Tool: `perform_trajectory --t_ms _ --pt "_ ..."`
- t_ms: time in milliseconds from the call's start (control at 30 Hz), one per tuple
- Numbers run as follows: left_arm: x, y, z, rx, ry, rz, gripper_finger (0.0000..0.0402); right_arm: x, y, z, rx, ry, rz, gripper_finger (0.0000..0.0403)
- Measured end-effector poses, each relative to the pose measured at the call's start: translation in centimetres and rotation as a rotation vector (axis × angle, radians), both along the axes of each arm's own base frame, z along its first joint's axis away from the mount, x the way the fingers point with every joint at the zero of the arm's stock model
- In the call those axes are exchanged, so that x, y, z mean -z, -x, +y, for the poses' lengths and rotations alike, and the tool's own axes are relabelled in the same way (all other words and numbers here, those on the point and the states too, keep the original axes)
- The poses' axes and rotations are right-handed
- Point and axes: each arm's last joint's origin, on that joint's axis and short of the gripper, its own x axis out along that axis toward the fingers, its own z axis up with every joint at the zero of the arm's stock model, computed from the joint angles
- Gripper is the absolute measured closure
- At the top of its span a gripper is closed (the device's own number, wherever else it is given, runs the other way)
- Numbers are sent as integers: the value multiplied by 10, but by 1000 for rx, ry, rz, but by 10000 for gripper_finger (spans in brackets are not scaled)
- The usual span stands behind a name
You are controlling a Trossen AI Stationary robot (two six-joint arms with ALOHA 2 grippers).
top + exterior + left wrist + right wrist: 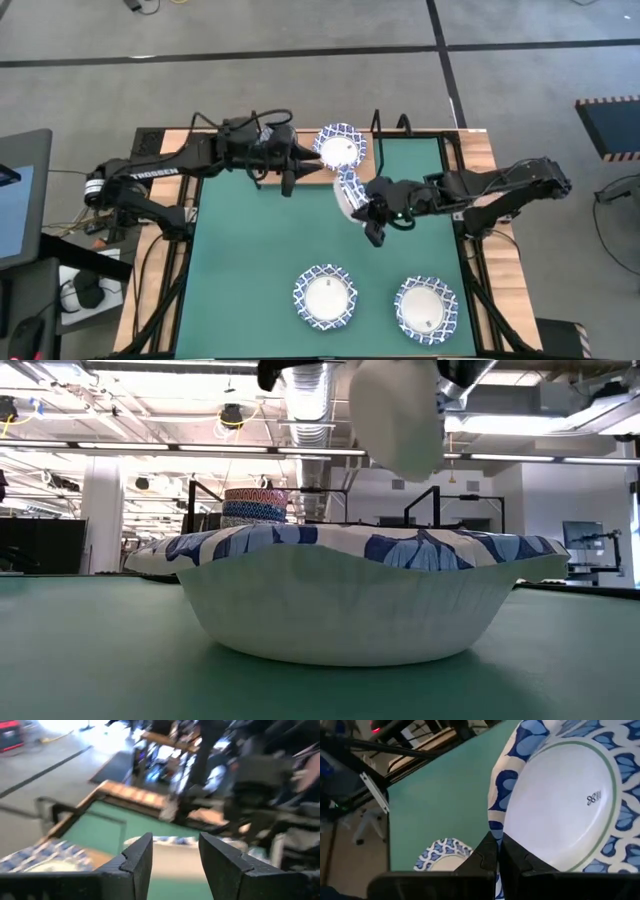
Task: Place and stack bowls onto a shelf
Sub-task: Stack the white patterned bowl on top of the other white patterned bowl on the shelf
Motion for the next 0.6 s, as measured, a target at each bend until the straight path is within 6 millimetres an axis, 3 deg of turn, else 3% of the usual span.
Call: perform_trajectory --t_ms 133,267,433,600 --pt "-18 8 2 -126 -66 87 252 -3 -4 -15 -9 205 -18 377" --pt "-29 16 6 -294 -121 143 248 -18 -12 -61 186 383 -132 377" --pt "-31 18 7 -330 -89 152 248 -20 -8 -133 399 320 -181 378" --pt "-20 21 7 -354 -75 247 248 1 -12 -187 358 221 -147 379"
